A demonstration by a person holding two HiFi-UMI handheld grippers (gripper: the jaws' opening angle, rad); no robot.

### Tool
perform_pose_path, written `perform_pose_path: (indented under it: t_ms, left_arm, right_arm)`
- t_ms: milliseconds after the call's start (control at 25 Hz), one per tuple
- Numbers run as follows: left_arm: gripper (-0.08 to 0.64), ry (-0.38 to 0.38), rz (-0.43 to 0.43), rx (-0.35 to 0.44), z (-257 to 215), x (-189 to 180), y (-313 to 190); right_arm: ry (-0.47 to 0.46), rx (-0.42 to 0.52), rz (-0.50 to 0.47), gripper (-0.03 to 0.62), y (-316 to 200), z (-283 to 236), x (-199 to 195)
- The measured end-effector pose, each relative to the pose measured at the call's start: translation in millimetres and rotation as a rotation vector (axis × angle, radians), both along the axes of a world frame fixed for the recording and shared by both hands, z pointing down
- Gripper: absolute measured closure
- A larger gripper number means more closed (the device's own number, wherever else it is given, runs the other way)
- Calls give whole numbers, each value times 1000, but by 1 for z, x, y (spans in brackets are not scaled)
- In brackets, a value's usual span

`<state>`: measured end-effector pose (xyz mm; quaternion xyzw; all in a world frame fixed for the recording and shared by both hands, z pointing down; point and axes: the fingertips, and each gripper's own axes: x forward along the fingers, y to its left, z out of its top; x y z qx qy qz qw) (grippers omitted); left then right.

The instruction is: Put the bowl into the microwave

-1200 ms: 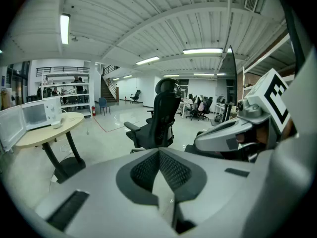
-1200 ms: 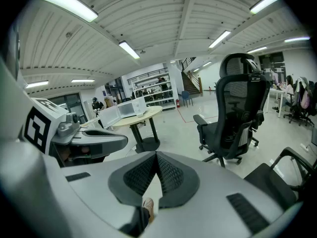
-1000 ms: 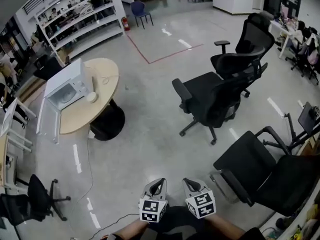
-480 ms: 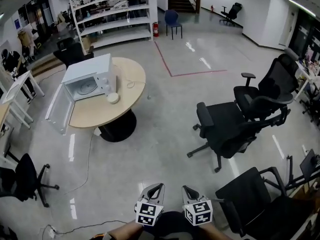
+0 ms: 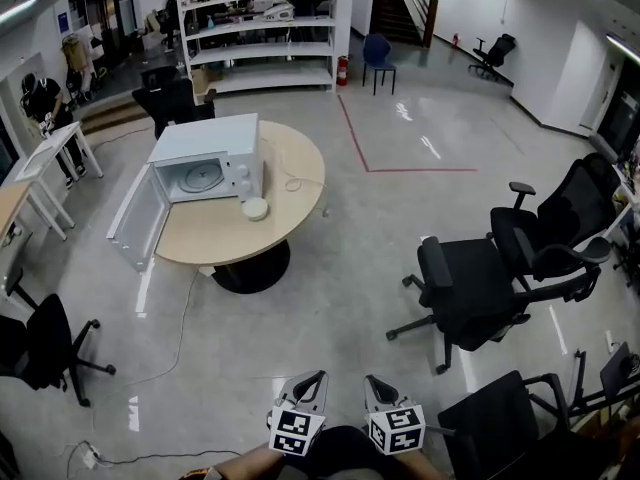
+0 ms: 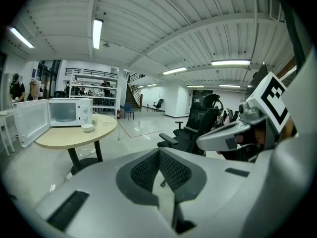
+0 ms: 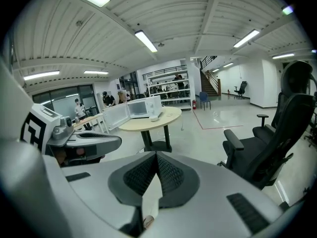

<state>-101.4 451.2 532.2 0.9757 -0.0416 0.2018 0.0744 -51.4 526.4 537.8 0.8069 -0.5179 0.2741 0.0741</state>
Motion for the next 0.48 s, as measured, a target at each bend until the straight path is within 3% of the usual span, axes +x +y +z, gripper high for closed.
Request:
perform_pose_path:
  t_ms: [480]
  left_arm:
    - [514,56,3,18,-18,14,-77]
  right_arm:
    - [39,17,20,577,-72,-17,16]
